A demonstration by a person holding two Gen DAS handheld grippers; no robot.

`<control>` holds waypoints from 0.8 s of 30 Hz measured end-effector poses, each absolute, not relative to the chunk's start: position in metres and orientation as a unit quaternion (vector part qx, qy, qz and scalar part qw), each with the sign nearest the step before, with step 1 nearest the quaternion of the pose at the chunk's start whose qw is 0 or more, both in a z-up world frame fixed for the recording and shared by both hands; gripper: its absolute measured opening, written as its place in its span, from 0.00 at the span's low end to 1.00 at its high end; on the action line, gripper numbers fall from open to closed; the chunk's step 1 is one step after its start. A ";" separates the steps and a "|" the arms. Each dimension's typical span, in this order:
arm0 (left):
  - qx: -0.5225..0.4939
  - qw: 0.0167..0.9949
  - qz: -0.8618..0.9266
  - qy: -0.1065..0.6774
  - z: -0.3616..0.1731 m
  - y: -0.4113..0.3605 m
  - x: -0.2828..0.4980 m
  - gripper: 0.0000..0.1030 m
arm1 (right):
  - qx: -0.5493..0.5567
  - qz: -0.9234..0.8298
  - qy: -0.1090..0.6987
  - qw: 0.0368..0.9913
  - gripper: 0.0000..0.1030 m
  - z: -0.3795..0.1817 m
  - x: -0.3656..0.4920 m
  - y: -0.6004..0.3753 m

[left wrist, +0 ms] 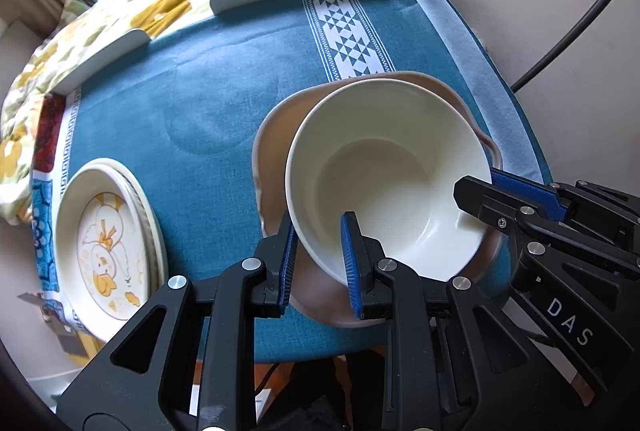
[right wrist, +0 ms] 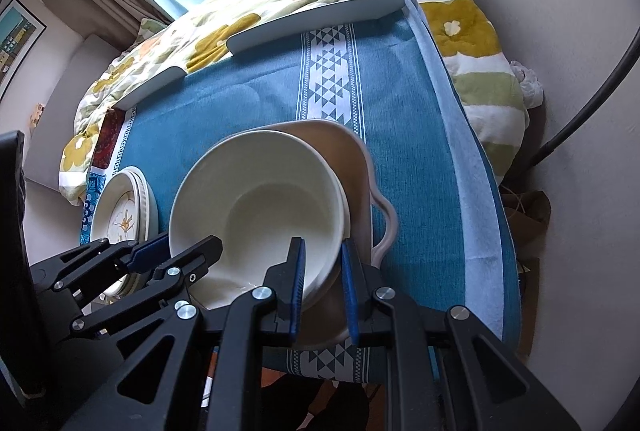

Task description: Organize plates and bowls

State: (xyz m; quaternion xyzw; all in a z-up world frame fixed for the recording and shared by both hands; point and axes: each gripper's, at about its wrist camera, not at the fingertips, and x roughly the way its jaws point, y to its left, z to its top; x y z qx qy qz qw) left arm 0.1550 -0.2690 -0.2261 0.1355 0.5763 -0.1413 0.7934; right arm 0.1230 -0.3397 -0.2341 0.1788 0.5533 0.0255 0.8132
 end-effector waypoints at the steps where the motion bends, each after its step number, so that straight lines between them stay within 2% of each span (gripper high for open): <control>1: 0.136 0.794 -0.141 0.576 -0.226 -0.269 0.155 0.19 | 0.178 0.025 0.553 0.813 0.16 -0.234 0.123 -0.339; 9: 0.120 0.797 -0.145 0.575 -0.219 -0.263 0.155 0.19 | 0.182 0.034 0.547 0.816 0.16 -0.229 0.122 -0.342; 17: 0.102 0.828 -0.151 0.530 -0.166 -0.244 0.149 0.21 | 0.167 0.052 0.517 0.838 0.16 -0.188 0.112 -0.348; 18: 0.098 0.833 -0.153 0.523 -0.156 -0.239 0.148 0.30 | 0.167 0.057 0.509 0.842 0.16 -0.180 0.111 -0.350; 19: 0.095 0.839 -0.154 0.514 -0.147 -0.233 0.146 0.55 | 0.165 0.059 0.500 0.848 0.16 -0.172 0.109 -0.352; 20: 0.094 0.846 -0.155 0.501 -0.138 -0.228 0.143 0.72 | 0.160 0.060 0.493 0.853 0.17 -0.165 0.106 -0.354; 21: 0.096 0.855 -0.155 0.485 -0.130 -0.222 0.139 1.00 | 0.153 0.060 0.487 0.858 0.31 -0.157 0.104 -0.355; 22: 0.098 0.864 -0.156 0.468 -0.122 -0.217 0.134 1.00 | 0.148 0.060 0.481 0.862 0.45 -0.151 0.102 -0.357; 23: 0.102 0.868 -0.162 0.459 -0.118 -0.213 0.131 1.00 | 0.146 0.060 0.475 0.866 0.80 -0.147 0.099 -0.360; 24: 0.108 0.864 -0.171 0.462 -0.117 -0.211 0.129 1.00 | 0.144 0.063 0.472 0.868 1.00 -0.145 0.097 -0.362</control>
